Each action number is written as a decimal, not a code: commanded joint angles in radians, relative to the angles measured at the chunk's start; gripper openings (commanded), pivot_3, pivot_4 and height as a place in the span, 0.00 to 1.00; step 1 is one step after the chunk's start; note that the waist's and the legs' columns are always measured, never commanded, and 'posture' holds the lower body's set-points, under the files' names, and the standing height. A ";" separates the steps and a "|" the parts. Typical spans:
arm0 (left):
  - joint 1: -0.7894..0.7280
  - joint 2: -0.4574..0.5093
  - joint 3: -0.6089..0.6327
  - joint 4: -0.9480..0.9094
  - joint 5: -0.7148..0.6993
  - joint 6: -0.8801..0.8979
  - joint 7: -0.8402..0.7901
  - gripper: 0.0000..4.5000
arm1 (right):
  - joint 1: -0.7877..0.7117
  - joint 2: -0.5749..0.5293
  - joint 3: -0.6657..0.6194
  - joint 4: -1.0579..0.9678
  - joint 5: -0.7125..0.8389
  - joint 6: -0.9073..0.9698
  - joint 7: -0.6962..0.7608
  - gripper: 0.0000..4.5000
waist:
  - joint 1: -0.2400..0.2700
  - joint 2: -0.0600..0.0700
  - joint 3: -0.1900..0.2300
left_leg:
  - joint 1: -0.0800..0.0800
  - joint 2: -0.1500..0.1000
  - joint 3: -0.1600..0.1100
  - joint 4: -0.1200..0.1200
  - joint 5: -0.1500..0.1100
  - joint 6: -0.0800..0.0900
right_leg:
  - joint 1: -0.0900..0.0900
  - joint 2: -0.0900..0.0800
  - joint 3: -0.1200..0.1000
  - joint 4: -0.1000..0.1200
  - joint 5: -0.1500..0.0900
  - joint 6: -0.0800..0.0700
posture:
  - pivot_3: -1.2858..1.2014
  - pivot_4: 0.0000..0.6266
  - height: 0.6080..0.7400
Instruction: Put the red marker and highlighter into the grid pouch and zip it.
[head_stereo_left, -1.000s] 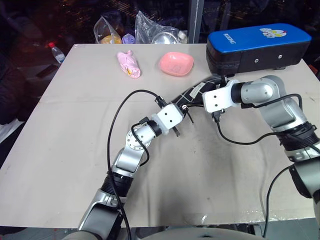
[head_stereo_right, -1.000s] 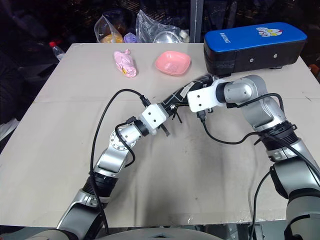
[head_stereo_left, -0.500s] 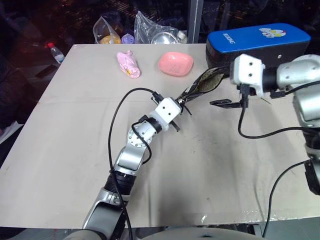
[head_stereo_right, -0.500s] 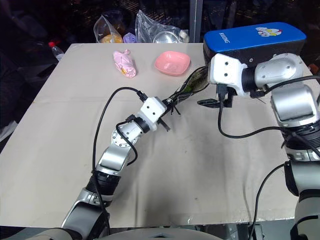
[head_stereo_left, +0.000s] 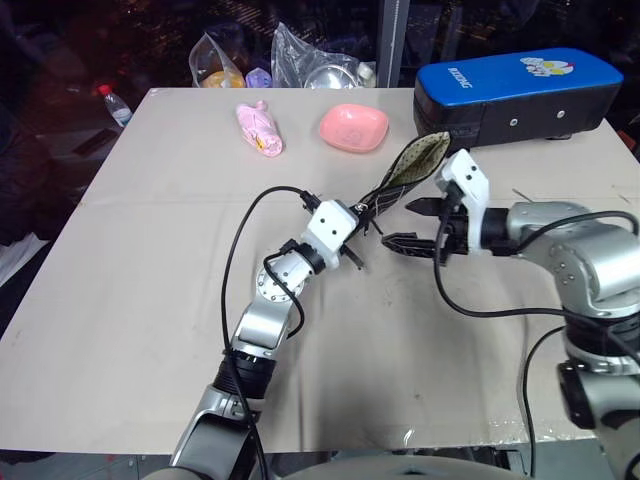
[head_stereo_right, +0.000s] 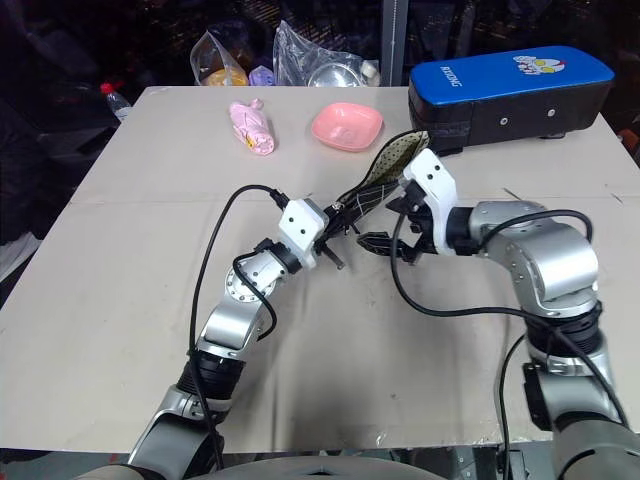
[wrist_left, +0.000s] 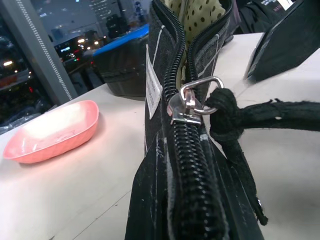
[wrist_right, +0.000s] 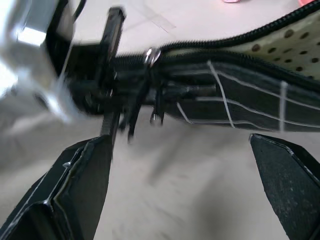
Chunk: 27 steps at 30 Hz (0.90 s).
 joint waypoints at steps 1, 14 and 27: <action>-0.006 0.007 0.001 -0.023 -0.001 -0.029 -0.001 0.00 | -0.040 0.022 0.003 -0.002 0.023 -0.001 -0.047 0.99 | 0.000 0.000 0.000 | 0.000 0.000 0.000 0.000 0.000 0.000 | 0.000 0.000 0.000 0.000 0.000 0.000 | 0.52 0.24 1.00; 0.004 0.031 -0.006 -0.023 0.007 -0.041 0.006 0.00 | -0.083 0.089 0.069 0.059 0.037 -0.082 -0.145 0.17 | -0.003 0.000 0.000 | 0.001 -0.001 0.000 -0.001 0.000 0.001 | 0.000 0.007 0.001 0.001 0.000 0.000 | 0.52 0.24 1.00; 0.006 0.047 0.008 -0.017 0.039 -0.043 0.035 0.00 | 0.023 -0.110 0.258 -0.061 -0.249 -0.520 -0.231 0.02 | -0.003 0.000 0.000 | 0.001 0.000 0.000 -0.001 0.000 0.001 | 0.000 0.009 0.002 0.000 0.000 0.001 | 0.52 0.24 1.00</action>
